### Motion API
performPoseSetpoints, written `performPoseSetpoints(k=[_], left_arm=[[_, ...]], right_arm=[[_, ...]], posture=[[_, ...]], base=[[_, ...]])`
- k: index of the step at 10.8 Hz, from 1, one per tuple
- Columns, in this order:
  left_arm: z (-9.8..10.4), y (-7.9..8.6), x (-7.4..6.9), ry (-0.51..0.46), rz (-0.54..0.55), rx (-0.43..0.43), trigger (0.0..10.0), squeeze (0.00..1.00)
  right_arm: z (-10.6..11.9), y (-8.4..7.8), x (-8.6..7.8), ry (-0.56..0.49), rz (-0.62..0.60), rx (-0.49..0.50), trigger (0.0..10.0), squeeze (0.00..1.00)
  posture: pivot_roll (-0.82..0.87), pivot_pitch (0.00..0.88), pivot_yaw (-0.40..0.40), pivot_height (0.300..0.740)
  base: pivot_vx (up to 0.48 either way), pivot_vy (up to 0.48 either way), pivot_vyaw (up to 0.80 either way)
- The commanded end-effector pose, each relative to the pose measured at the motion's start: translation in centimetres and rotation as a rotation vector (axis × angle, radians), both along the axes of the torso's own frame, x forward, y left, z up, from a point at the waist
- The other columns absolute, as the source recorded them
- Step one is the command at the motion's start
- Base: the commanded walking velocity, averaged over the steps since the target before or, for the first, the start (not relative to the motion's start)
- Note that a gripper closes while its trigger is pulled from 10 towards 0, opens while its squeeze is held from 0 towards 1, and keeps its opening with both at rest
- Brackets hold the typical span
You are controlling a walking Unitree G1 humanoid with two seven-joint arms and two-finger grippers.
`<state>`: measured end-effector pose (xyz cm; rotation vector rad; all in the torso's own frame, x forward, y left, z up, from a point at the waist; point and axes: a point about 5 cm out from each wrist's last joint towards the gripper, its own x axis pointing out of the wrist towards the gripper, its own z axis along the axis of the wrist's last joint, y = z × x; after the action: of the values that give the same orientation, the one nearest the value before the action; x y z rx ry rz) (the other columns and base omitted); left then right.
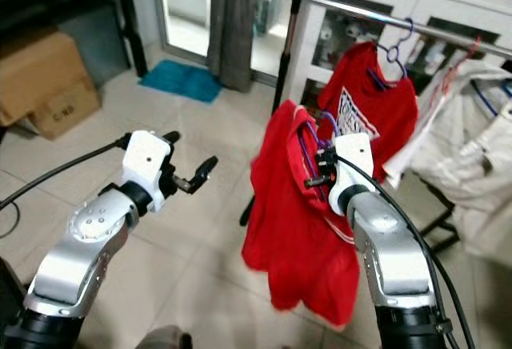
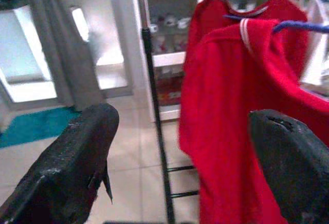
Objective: Hang hanger
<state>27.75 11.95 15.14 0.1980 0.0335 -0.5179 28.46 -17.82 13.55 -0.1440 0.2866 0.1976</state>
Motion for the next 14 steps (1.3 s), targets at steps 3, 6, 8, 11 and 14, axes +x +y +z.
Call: performPoseSetpoints(k=[3,6,8,11,14], left_arm=[[0.3,-0.4,0.1,-0.002,-0.026,-0.016,10.0,1.00],[0.5,-0.4,0.0,-0.007,-0.039,-0.024,10.0,1.00],[0.8,-0.7,0.3,-0.019,-0.053,-0.022,10.0,1.00],[1.8,-1.3,1.0,-0.052,-0.098,-0.015,10.0,1.00],[1.8,-1.6,1.1,-0.054,-0.118,-0.012,10.0,1.00]], right_arm=[[1.2,-0.1,0.3,-0.050,0.001,0.001,0.0,0.00],[1.2,0.2,0.2,-0.048,0.016,0.004,0.0,0.00],[1.4,0.6,0.3,-0.052,0.036,0.006,0.0,0.00],[1.1,1.1,0.3,-0.055,0.054,0.020,0.0,0.00],[1.1,1.2,0.2,-0.057,0.056,0.031,0.0,0.00]], posture=[[0.10,0.060,-0.089,0.740],[0.10,0.049,-0.090,0.740],[0.11,0.032,-0.091,0.740],[0.12,0.011,-0.091,0.740],[0.13,0.000,-0.087,0.740]], base=[[0.000,0.000,0.00],[0.000,0.000,0.00],[0.000,0.000,0.00],[0.000,0.000,0.00],[0.000,0.000,0.00]])
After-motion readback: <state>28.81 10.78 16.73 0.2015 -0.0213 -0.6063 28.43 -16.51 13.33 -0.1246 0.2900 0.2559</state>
